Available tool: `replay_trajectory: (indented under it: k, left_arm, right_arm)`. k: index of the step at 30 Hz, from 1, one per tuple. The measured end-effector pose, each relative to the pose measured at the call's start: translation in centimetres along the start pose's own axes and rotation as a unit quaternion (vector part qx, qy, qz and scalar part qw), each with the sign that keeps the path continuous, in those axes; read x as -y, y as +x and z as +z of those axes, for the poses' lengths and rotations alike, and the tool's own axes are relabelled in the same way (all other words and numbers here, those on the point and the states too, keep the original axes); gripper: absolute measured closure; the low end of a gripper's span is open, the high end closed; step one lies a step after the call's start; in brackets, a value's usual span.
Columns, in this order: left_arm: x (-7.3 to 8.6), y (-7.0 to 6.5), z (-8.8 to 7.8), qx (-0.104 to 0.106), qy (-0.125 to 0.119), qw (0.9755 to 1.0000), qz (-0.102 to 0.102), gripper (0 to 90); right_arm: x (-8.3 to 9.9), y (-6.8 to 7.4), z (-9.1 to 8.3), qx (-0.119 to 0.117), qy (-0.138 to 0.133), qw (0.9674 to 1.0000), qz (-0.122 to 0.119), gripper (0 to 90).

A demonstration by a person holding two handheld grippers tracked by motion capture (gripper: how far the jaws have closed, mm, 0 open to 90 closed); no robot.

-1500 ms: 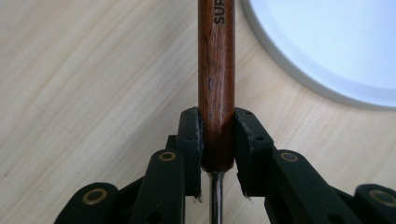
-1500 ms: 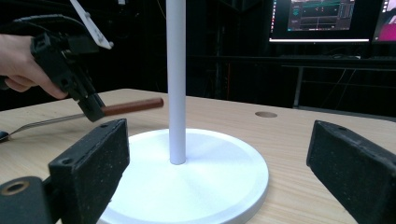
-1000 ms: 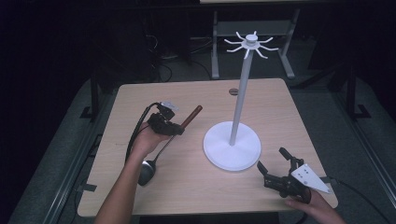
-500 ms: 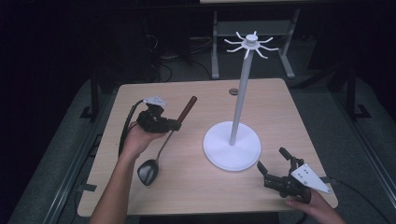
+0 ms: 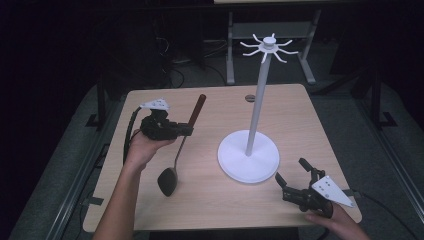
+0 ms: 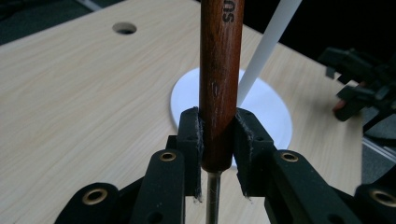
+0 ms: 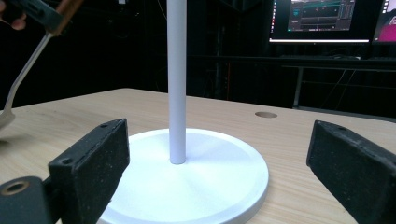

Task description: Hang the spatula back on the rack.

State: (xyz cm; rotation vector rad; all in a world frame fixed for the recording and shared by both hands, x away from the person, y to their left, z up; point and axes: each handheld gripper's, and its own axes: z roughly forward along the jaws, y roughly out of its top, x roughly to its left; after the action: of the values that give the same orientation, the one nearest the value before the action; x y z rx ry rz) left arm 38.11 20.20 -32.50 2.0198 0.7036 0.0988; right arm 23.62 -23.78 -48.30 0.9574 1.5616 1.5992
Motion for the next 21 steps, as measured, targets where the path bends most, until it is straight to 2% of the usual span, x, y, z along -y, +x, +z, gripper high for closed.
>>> replay_trajectory:
  k: [8, 14, 21]
  left_arm:
    - [-1.0, -1.3, -0.8, 0.010, -0.023, 0.9995, 0.018, 73.3]
    - [-1.9, -1.9, -1.2, 0.029, -0.042, 0.9983, 0.027, 73.3]
    - [-3.3, -2.6, -1.0, 0.028, -0.050, 0.9974, 0.045, 73.3]
  right_arm:
    - [0.0, 0.0, 0.0, 0.000, 0.000, 1.0000, 0.001, 5.5]
    - [0.0, 0.0, 0.0, 0.000, 0.000, 1.0000, 0.002, 5.5]
    - [0.0, -0.1, 0.0, 0.000, 0.000, 1.0000, 0.002, 5.5]
